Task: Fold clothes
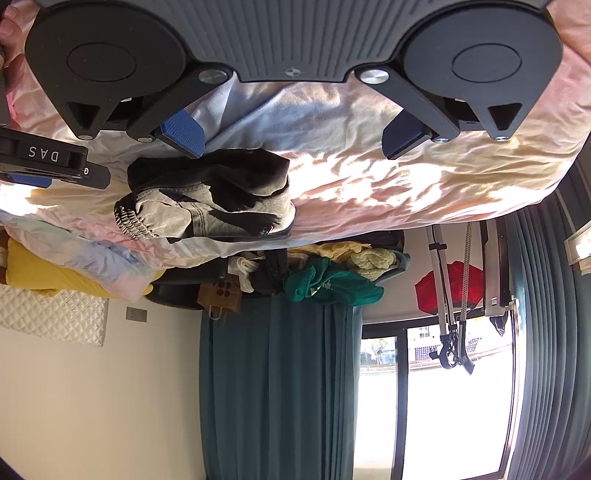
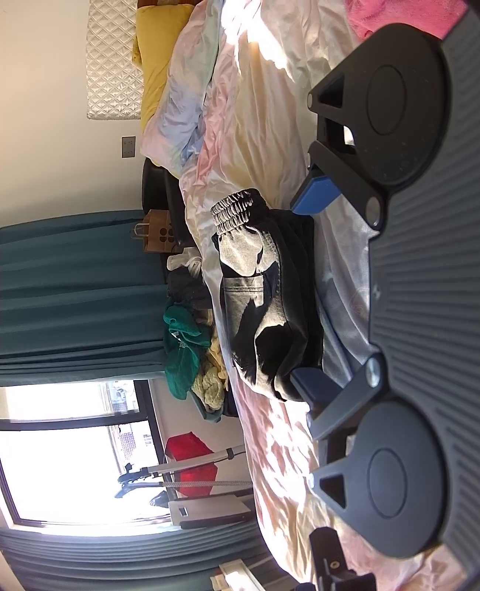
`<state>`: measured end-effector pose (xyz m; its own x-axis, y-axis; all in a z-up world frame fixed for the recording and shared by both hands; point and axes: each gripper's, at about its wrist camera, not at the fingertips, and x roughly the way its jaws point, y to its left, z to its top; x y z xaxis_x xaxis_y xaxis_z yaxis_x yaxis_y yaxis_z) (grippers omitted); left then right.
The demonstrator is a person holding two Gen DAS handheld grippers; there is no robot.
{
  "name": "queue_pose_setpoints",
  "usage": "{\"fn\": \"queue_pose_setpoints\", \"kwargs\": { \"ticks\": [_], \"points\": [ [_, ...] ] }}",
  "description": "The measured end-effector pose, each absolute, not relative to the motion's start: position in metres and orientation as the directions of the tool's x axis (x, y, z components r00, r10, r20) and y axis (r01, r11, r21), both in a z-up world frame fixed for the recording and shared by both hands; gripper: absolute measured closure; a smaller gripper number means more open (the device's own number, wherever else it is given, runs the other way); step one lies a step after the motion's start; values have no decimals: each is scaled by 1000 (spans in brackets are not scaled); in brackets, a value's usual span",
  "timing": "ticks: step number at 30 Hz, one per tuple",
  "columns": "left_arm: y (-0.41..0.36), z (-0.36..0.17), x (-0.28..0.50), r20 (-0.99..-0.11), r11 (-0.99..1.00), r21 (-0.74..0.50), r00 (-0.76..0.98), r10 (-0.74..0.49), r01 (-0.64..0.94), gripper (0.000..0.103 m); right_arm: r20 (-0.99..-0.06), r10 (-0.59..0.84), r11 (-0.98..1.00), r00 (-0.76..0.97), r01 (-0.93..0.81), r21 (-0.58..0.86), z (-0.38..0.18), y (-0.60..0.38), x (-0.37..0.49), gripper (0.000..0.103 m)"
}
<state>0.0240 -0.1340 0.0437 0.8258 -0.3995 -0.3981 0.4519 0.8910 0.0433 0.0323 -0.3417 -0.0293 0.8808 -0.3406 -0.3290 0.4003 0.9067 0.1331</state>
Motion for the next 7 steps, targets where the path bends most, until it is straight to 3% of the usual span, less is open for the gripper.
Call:
{"fn": "queue_pose_setpoints", "kwargs": {
  "ticks": [7],
  "points": [
    [-130, 47, 23, -391, 896, 36, 831, -395, 443, 0, -340, -326, 911, 882, 389, 138, -30, -338, 33, 12]
  ]
}}
